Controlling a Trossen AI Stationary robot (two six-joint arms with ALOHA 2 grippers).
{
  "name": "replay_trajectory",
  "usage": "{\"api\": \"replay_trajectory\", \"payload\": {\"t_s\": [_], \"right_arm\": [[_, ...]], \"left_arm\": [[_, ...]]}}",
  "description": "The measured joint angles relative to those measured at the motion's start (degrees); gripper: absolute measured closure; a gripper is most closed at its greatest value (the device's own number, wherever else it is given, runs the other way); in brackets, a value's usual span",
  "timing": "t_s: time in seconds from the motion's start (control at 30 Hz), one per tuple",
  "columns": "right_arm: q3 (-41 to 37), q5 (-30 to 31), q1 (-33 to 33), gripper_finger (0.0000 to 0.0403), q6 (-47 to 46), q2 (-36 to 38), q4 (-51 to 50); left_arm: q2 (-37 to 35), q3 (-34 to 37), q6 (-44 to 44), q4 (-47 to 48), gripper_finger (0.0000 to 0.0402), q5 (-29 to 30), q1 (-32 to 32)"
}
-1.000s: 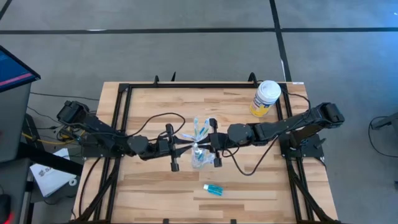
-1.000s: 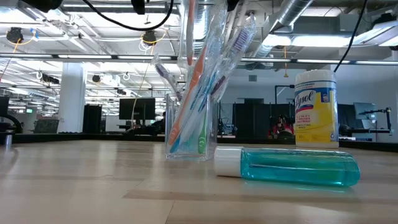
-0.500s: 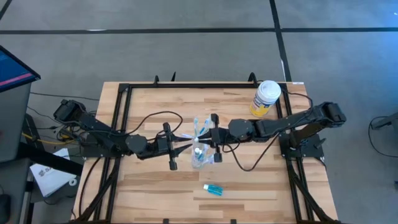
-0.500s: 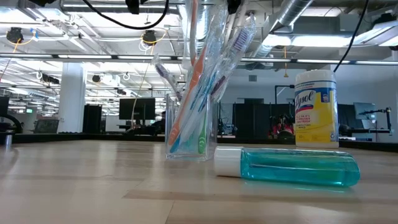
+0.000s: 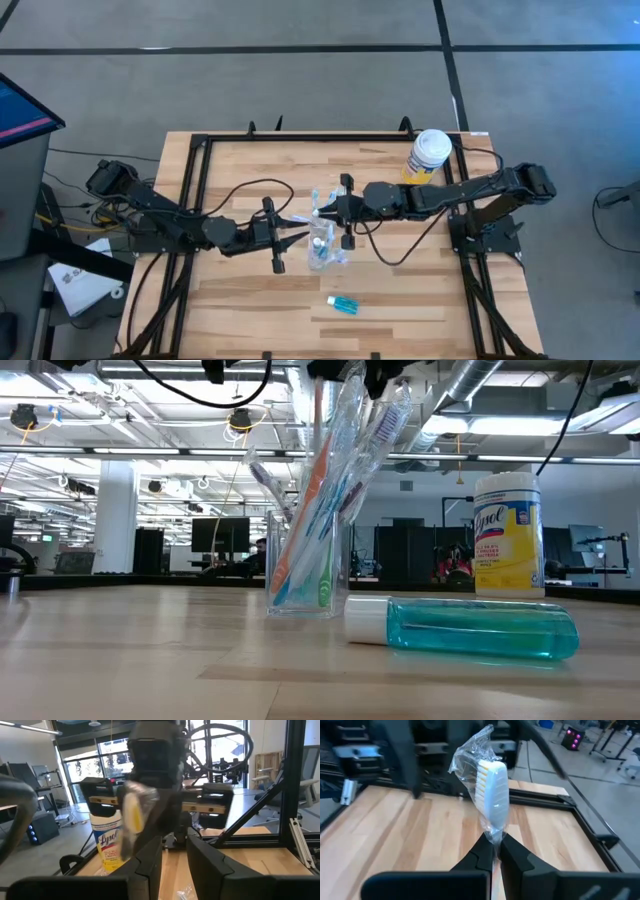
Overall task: Pick & Place toothbrushing station
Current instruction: Put the orange toothbrush into the transparent organizer
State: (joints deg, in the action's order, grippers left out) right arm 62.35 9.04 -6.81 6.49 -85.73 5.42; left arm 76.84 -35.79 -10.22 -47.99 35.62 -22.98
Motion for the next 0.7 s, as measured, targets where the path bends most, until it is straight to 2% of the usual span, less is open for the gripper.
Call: {"api": "replay_trajectory", "payload": {"t_s": [0.3,0.7], "right_arm": [[-0.3,0.0,2.4,0.0398,-0.5,0.0,-1.5],[-6.3,-0.2,2.9,0.0398,-0.5,-0.1,6.2]], "left_arm": [[0.0,0.0,0.0,0.1,0.0315,0.0,0.0],[0.0,0.0,0.0,0.3,0.0315,0.0,0.0]]}}
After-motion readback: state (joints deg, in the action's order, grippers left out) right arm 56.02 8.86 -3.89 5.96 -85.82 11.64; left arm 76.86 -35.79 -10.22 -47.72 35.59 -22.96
